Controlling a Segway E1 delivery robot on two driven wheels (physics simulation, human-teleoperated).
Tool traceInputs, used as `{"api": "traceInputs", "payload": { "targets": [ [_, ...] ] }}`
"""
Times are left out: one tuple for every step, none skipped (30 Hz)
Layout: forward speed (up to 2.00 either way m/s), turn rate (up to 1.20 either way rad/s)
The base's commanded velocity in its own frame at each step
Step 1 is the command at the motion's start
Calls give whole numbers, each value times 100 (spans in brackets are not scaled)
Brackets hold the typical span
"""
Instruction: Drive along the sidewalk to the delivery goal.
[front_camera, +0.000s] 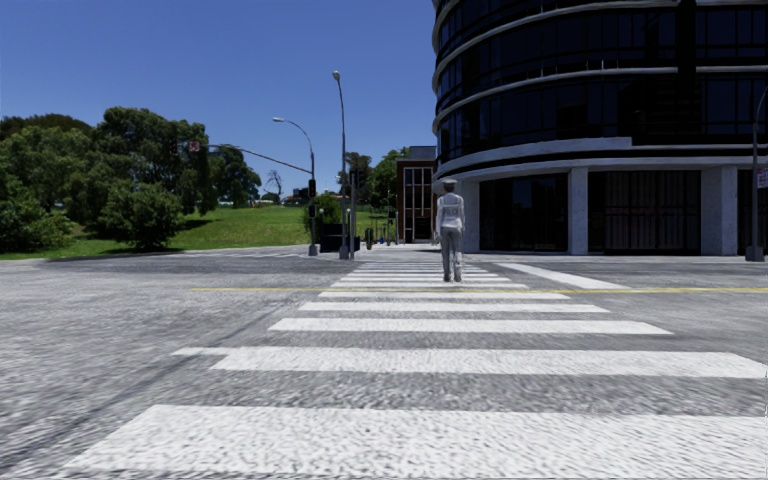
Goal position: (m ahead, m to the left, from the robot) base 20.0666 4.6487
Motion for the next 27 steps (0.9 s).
{"api": "traceInputs", "payload": {
  "targets": [
    [153,0],
    [153,0],
    [153,0],
    [153,0],
    [153,0],
    [164,0],
    [200,0],
    [200,0],
    [200,0],
    [200,0],
    [200,0],
    [200,0],
    [200,0],
    [200,0],
    [200,0],
    [200,0],
    [200,0],
    [200,0],
    [200,0],
    [200,0],
    [200,0],
    [200,0],
    [200,0],
    [200,0],
    [200,0],
    [200,0],
    [200,0]
  ]
}}
